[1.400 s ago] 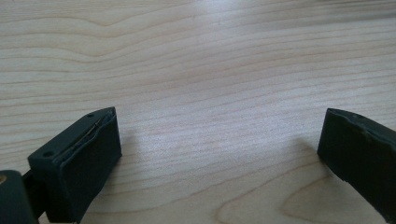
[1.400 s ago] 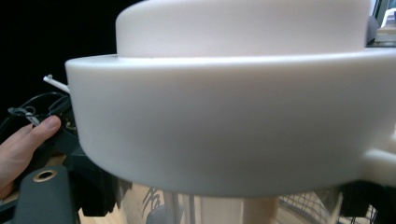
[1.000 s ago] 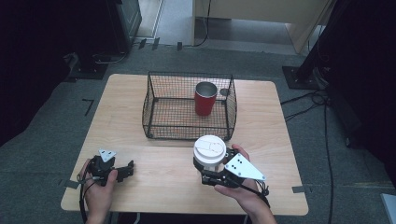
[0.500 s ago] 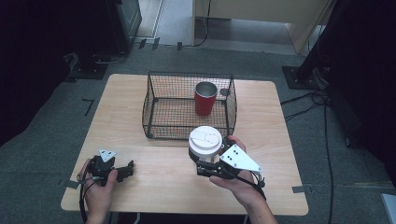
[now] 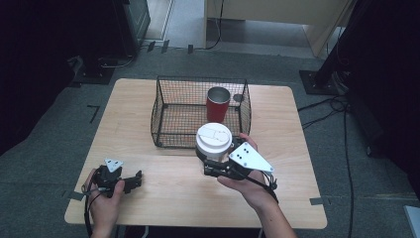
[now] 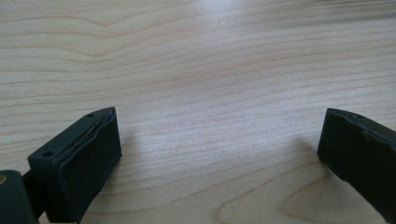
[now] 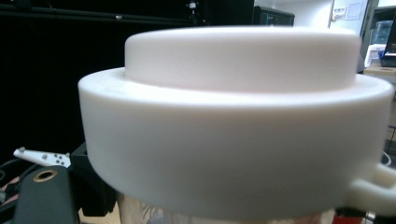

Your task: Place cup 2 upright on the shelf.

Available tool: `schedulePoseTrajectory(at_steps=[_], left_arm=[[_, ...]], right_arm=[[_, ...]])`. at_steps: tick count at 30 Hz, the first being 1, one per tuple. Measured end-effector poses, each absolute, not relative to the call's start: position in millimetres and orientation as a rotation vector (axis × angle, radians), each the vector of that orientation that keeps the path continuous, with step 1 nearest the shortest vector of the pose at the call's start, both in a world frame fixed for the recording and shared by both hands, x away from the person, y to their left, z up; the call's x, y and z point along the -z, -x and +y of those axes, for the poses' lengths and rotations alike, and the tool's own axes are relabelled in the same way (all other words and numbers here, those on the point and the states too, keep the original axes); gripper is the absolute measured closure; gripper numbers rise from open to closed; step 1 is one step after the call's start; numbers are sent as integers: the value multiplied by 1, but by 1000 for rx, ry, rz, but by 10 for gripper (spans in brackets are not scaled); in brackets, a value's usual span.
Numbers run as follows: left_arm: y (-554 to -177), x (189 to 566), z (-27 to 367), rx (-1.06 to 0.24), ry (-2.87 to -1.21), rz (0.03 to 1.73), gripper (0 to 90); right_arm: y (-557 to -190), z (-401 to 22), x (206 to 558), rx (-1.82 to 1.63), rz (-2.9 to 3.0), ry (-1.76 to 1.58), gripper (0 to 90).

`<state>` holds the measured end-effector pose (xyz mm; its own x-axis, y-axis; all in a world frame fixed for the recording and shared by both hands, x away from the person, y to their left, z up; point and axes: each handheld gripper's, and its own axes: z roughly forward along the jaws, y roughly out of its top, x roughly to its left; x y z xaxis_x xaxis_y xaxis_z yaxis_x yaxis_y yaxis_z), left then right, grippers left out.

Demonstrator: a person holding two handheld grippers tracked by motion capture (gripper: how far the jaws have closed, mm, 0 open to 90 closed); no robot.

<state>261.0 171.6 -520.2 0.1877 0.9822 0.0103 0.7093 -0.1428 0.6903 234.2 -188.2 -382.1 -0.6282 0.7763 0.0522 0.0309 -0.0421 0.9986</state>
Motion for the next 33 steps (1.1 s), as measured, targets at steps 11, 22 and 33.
schedulePoseTrajectory(at_steps=[11,22,33], left_arm=[[-261,520,172,-643,-1918,1581,2],[-261,520,172,-643,-1918,1581,2],[-261,520,172,-643,-1918,1581,2]], right_arm=[[-250,-180,367,-1740,1630,-864,157],[-269,-170,351,-1744,1588,-848,157],[-286,-160,341,-1749,1569,-853,157]])
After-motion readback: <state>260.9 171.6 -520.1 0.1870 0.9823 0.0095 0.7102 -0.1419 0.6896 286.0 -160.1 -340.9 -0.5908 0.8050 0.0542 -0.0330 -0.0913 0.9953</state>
